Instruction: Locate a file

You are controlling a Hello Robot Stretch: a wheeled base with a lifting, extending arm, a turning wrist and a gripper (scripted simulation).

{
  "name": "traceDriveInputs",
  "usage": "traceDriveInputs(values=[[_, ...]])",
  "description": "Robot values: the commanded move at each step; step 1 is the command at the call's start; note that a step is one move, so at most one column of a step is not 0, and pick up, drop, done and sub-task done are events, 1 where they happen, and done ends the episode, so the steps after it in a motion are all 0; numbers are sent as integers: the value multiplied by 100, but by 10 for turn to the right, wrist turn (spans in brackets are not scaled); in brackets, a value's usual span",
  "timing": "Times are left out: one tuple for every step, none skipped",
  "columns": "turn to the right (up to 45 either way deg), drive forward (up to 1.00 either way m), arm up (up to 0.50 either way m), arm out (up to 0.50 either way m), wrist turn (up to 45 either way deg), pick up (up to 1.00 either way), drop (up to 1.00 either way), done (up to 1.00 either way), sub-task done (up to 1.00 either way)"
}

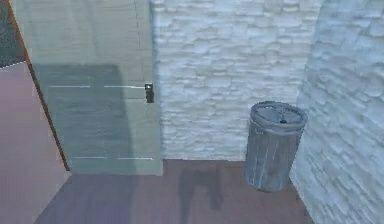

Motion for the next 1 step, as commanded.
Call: traceDriveInputs(values=[[0,30,0,0,0,0,0,0,0]])
